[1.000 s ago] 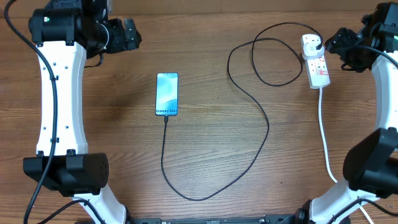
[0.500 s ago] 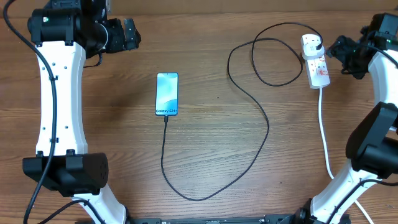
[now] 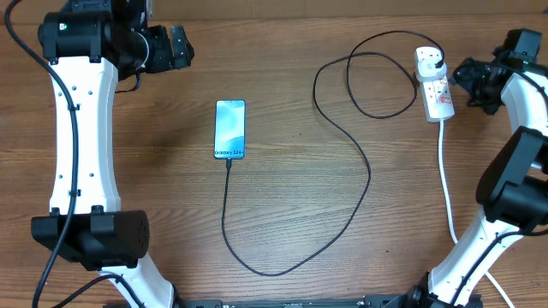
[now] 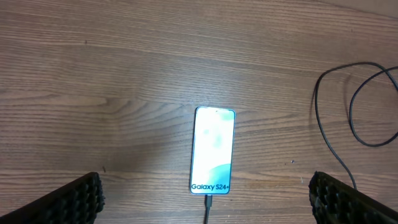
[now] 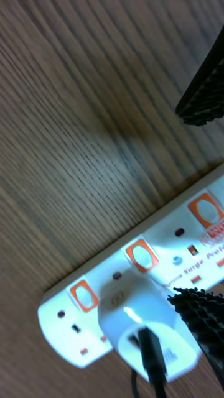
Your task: Plug charger to phone and switch on socket
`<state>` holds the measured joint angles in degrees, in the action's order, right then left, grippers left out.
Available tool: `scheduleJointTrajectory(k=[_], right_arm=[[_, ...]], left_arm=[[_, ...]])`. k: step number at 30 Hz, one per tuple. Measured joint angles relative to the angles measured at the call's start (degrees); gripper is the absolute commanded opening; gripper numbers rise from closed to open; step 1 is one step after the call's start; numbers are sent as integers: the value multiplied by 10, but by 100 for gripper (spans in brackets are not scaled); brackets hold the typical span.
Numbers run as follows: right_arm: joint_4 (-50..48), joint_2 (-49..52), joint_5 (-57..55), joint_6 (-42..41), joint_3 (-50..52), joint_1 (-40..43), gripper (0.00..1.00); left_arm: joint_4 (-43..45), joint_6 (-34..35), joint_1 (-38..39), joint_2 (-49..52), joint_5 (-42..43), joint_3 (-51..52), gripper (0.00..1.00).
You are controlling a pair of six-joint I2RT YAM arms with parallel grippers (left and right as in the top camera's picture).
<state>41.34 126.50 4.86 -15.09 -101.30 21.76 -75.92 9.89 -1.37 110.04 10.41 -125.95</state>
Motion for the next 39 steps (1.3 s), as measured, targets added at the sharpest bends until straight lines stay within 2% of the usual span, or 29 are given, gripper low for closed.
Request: scheduleJointTrajectory(k=[15,39], right_arm=[[-43,26,-8,7,0,0,85],[-60,51,-7,17,0,0,84]], left_arm=[[0,0,0,0,0,0,100],[0,0,0,0,0,0,100]])
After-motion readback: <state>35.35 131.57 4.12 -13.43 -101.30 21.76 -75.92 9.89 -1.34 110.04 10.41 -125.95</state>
